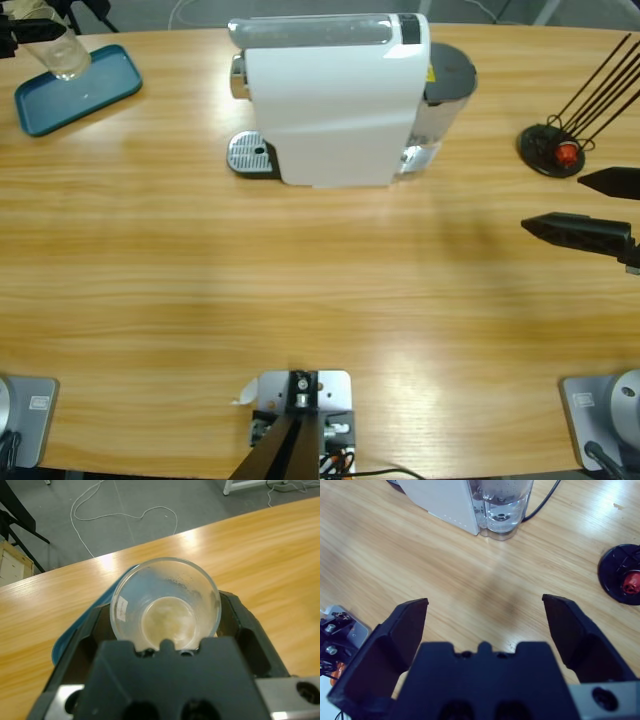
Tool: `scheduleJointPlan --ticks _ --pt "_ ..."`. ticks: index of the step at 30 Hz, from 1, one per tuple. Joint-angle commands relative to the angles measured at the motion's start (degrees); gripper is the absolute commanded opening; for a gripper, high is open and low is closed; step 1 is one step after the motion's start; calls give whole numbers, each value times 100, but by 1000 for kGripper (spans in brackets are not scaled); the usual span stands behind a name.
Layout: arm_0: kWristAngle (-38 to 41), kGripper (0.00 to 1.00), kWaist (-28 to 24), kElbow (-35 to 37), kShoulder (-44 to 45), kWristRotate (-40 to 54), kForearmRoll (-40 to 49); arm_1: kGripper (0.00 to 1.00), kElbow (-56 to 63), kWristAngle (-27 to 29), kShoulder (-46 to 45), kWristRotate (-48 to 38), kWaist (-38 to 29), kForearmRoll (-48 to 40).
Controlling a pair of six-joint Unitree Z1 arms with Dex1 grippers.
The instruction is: Pour coffee
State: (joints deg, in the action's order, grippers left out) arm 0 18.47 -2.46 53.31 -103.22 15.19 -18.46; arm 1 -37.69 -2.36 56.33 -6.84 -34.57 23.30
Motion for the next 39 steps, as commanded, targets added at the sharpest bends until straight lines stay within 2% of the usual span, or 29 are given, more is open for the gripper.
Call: scheduleJointPlan --ticks 1,22,30,31,32,33,36,38,39 --pt "-409 0 -45 201 -963 -132 -571 1000 25 60 73 -81 91 -1" --pt "-1140 0 -114 350 -1526 -382 -826 1000 -38 69 309 -81 105 34" --pt "-1174 0 -131 373 -1650 -394 -817 1000 -36 69 305 -81 126 29" --pt "-1161 38 -139 380 -1657 -392 -817 1000 -36 69 284 -81 126 34" --pt "-1145 367 -151 375 -1657 -391 -815 1000 -36 69 274 -81 126 34" --pt "-1144 595 -165 369 -1652 -394 -803 1000 -36 69 272 -81 126 34" --pt "-1128 642 -175 304 -1622 -394 -791 1000 -42 69 247 -81 126 43" --pt "-1126 901 -175 269 -1605 -394 -791 1000 -50 69 226 -81 126 54" --pt "-1126 954 -175 264 -1603 -394 -791 1000 -54 71 217 -81 126 62"
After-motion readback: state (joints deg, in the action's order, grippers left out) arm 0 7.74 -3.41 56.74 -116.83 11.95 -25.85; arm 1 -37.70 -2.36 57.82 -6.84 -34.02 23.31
